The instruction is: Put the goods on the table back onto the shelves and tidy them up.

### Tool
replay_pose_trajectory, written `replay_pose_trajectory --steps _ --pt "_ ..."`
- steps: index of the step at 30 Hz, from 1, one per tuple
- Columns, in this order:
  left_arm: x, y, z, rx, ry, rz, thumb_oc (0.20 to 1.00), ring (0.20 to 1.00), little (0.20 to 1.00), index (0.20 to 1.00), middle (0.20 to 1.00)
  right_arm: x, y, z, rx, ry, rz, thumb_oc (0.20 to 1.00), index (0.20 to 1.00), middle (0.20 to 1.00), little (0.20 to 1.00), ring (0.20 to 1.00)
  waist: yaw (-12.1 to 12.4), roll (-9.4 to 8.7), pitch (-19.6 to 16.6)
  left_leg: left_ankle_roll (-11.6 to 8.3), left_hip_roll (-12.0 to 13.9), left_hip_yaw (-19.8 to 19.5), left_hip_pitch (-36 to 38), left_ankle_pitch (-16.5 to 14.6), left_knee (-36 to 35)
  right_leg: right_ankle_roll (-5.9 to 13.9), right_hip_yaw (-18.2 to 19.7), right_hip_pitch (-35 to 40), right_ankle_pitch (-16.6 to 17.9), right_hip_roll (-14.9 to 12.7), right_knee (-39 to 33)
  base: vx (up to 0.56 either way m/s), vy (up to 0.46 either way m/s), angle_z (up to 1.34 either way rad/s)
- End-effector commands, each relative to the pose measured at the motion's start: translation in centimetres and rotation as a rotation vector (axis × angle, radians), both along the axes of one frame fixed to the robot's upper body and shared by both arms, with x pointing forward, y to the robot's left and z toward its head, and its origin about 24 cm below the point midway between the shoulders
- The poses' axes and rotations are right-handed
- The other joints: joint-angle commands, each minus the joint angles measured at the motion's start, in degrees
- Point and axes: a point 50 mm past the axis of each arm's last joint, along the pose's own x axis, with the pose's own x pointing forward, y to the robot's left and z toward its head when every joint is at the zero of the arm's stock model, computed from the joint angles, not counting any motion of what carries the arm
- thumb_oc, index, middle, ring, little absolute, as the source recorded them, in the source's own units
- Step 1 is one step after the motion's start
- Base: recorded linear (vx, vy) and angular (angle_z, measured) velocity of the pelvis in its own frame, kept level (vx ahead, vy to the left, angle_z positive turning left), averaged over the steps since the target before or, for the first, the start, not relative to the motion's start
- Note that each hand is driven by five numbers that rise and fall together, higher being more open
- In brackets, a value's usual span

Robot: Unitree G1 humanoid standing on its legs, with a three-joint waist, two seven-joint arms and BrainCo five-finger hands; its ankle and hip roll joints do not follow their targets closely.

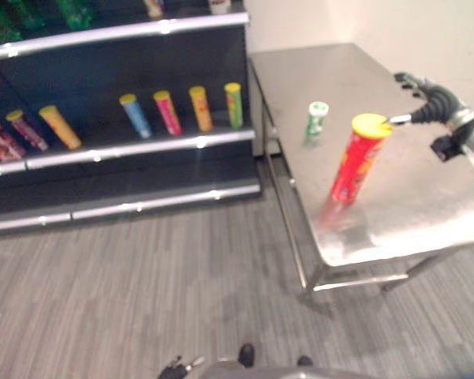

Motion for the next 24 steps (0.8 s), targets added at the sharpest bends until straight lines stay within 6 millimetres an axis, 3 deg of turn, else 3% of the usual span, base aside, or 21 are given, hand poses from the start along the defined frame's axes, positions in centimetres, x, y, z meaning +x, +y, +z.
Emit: replay_pose_trajectory --steps 1,5,10,16,24 --pt "2.8 1.8 0.8 0.054 -0.08 -0.032 1.0 1.0 1.0 1.0 1.0 0.9 1.5 2.6 -0.059 -0.049 0.021 1.0 1.0 1.0 1.0 1.0 2.11 -3.42 -1.03 -6.61 4.54 5.63 0.25 -0.92 0.42 2.77 0.35 2.58 -4.67 -1.02 0.17 0.01 -0.002 0.07" --pt "2.9 1.8 0.9 0.054 -0.077 -0.036 1.0 1.0 1.0 1.0 1.0 0.7 2.0 2.4 -0.074 -0.03 0.053 1.0 1.0 1.0 1.0 1.0 2.08 -3.59 -1.07 -6.67 4.55 5.24 0.2 -0.96 0.42 2.68 -0.01 2.64 -4.71 -1.01 0.17 0.02 0.006 0.13" --pt "3.0 1.7 0.8 0.06 -0.077 -0.027 1.0 1.0 1.0 1.0 1.0 -1.1 2.6 4.2 -0.161 -0.135 0.1 1.0 1.0 1.0 1.0 1.0 1.02 -3.95 -1.02 -6.66 4.6 5.75 0.17 -1.35 0.42 2.76 0.28 2.47 -4.68 -1.13 0.26 0.0 0.003 0.01" --pt "3.1 1.7 0.9 0.07 -0.083 -0.02 1.0 1.0 1.0 1.0 1.0 -1.4 1.9 5.5 -0.224 -0.197 0.048 1.0 1.0 1.0 1.0 1.0 0.38 -4.15 -1.04 -6.39 4.73 6.87 0.59 -1.82 0.42 2.93 1.06 2.41 -4.42 -1.34 0.18 0.0 0.0 0.0" --pt "2.8 1.8 0.8 0.073 -0.072 -0.007 1.0 1.0 1.0 1.0 1.0 -1.0 3.2 4.0 -0.175 -0.158 0.107 1.0 1.0 1.0 1.0 1.0 -0.08 -3.94 -1.1 -6.07 4.92 7.99 1.28 -2.24 0.42 3.03 2.36 2.45 -4.35 -1.45 0.17 -0.01 0.008 -0.06"
